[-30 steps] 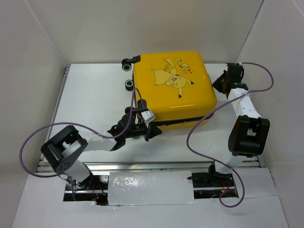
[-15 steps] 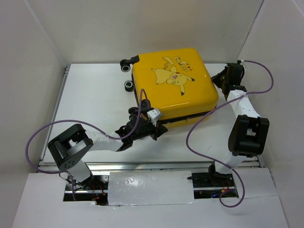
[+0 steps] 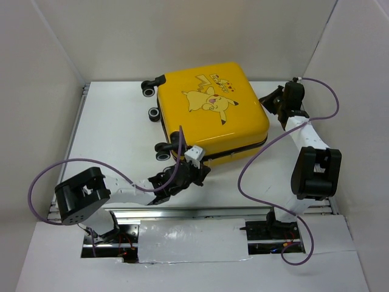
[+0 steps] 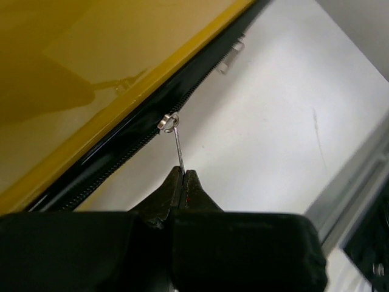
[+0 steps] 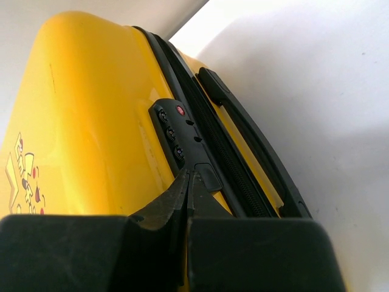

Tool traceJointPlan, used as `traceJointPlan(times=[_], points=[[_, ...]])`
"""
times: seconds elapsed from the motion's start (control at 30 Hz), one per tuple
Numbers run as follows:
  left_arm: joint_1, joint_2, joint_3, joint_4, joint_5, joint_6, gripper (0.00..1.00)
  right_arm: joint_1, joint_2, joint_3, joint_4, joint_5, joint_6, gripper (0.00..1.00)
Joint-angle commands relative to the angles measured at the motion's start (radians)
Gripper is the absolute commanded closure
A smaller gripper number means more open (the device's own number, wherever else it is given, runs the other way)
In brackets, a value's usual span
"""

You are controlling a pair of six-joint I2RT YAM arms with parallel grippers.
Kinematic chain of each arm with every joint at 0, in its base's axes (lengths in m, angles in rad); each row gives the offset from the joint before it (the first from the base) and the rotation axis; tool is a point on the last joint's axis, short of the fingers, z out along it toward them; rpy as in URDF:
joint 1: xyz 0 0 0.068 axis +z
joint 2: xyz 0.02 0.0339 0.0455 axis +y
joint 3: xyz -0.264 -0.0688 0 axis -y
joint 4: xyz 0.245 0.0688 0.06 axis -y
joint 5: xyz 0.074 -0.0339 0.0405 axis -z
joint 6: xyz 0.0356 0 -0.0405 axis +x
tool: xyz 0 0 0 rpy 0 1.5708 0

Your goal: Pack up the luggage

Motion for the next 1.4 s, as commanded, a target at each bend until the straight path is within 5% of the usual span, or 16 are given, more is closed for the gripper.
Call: traceJointPlan(times=[0.0, 0.03, 0.17, 0.4, 0.63, 1.37], points=[[-0.079, 0.007, 0.134, -0.073, -0.255, -0.15, 1.0, 0.1, 0.069, -0.067, -0.298, -0.218, 0.025, 1.0], [-0.087, 0.018, 0.169, -0.27, -0.291, -0.281, 1.0, 0.1, 0.072, -0.071, -0.295, -0.216, 0.037, 1.0], [-0.114, 0.093, 0.331, -0.6, -0.374, -0.441, 1.0, 0.1, 0.081, -0.082, -0.282, -0.227, 0.042, 1.0], [-0.134, 0.043, 0.204, -0.237, -0.224, -0.219, 1.0, 0.1, 0.075, -0.088, -0.278, -0.227, 0.04, 1.0], [-0.143, 0.078, 0.239, -0.123, -0.098, -0.124, 1.0, 0.1, 0.066, -0.088, -0.279, -0.227, 0.037, 1.0], [-0.165, 0.219, 0.412, -0.127, -0.001, -0.079, 1.0, 0.154, 0.087, -0.09, -0.267, -0.243, 0.046, 1.0]])
